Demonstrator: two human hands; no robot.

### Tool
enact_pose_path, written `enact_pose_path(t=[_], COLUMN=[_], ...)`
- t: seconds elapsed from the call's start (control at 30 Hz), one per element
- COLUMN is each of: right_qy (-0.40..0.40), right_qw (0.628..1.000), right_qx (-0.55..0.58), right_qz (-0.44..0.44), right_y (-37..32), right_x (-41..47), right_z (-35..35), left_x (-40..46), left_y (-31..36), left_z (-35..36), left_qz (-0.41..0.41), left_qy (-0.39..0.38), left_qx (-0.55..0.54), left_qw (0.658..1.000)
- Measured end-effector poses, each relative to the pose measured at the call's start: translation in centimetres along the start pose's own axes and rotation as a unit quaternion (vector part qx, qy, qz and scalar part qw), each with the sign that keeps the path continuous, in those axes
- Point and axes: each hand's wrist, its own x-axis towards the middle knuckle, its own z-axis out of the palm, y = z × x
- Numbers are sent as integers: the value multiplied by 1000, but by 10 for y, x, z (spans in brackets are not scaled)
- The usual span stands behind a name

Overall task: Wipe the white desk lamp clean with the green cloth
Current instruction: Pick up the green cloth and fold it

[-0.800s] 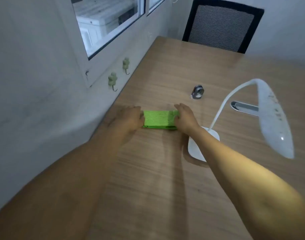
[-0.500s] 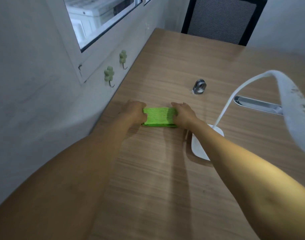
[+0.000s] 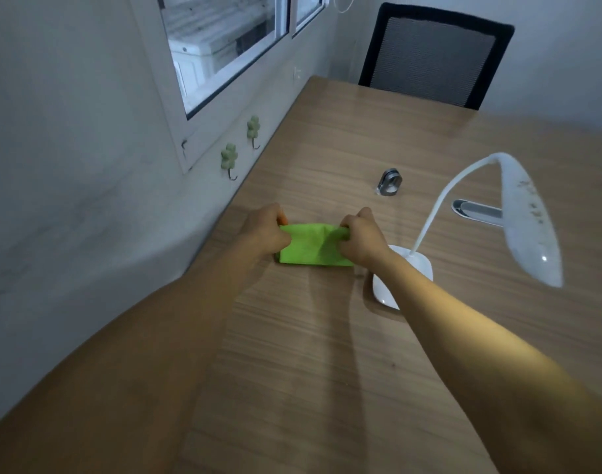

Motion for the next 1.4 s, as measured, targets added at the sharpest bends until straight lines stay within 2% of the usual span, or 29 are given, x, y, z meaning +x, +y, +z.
enact_pose_path(t=[0.17, 0.37, 0.63, 0.77, 0.93, 1.13, 1.23, 1.37, 1.4], right_qy=[-14, 6, -7, -15, -16, -42, -14, 25, 31], right_qw=[999, 987, 948, 893, 800, 727, 700, 611, 600], right_qx=[40, 157, 297, 407, 542, 634, 668, 751, 757], right_qz=[-4, 14, 117, 193, 257, 261, 252, 250, 256], right_y=[-10, -1, 42, 60, 71, 71, 72, 68, 65], right_x=[-48, -118, -173, -182, -192, -203, -201, -199, -198], right_z=[-16, -32, -45, -54, -62, -64, -61, -62, -62], left_x=[-41, -90, -120, -127, -132, -134, -134, -135, -136], left_y=[10, 28, 43, 57, 71, 78, 75, 73, 74], left_z=[-24, -31, -6, 1, 6, 14, 15, 16, 16], left_qz=[9, 25, 52, 27, -54, -94, -105, -119, -123], left_qy=[-13, -35, -126, -167, -197, -230, -248, -275, -282], left_qx=[19, 22, -5, -16, -90, -150, -159, -181, -185], left_qw=[1000, 999, 991, 985, 975, 957, 950, 937, 933])
